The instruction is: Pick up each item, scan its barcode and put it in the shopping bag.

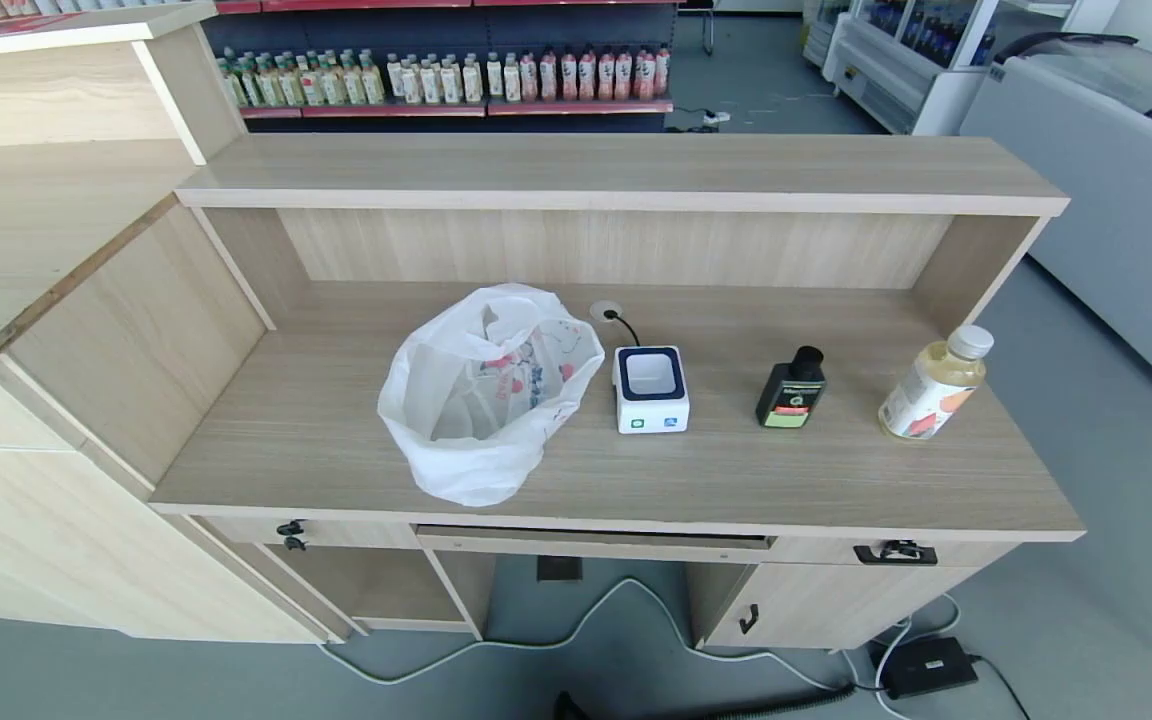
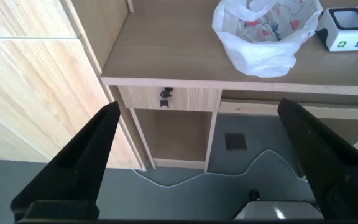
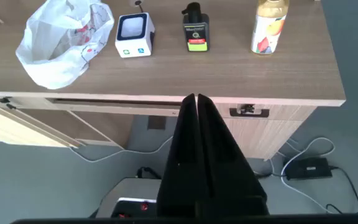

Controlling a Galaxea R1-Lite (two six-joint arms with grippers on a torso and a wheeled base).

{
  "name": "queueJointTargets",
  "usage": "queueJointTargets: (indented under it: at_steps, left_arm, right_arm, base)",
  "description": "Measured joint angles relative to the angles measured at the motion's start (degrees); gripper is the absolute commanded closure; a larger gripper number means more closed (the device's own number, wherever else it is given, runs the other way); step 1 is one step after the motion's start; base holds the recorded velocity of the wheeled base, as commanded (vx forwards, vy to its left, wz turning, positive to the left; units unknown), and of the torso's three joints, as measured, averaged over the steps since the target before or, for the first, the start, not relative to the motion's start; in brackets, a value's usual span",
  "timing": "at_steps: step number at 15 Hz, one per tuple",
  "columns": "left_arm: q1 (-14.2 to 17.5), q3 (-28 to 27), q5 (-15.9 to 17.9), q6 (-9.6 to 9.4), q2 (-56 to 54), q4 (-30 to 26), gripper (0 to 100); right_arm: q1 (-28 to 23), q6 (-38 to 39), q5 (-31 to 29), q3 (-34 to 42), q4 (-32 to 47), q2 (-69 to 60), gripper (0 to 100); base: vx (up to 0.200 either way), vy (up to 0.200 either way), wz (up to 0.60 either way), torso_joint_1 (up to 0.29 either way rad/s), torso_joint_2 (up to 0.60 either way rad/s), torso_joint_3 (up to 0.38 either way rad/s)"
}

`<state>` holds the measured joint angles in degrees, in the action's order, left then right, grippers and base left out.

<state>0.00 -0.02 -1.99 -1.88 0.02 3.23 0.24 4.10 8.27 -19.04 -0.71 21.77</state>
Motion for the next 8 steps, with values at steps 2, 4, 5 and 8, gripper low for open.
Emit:
queueJointTargets:
  at_steps: [2,4,5,8]
  left_arm:
    - [0.00,-0.02,-0.01,0.02,0.00,0.00,0]
    - [0.00,-0.05,-0.01,0.02,0.00,0.00,0]
    - [0.00,-0.05,0.00,0.05,0.00,0.00,0]
    - [0.00,-0.07,0.00,0.02,0.00,-0.01,0]
  right_arm:
    - [-0.24,-0.44,-0.04,-5.77,-5.86,12.48,0]
    - [-0.46,-1.63,-0.12,-9.56,-12.42,24.86,0]
    - [-0.54,-2.29,-0.22,-10.86,-15.06,30.79,0]
    - [-0.62,-5.64,-3.78,-13.99,-21.52,46.49,0]
  base:
    - [0.000,0.000,0.00,0.000,0.00,0.000]
    - [0.000,0.000,0.00,0.000,0.00,0.000]
    - [0.000,0.000,0.00,0.000,0.00,0.000]
    - [0.000,0.000,0.00,0.000,0.00,0.000]
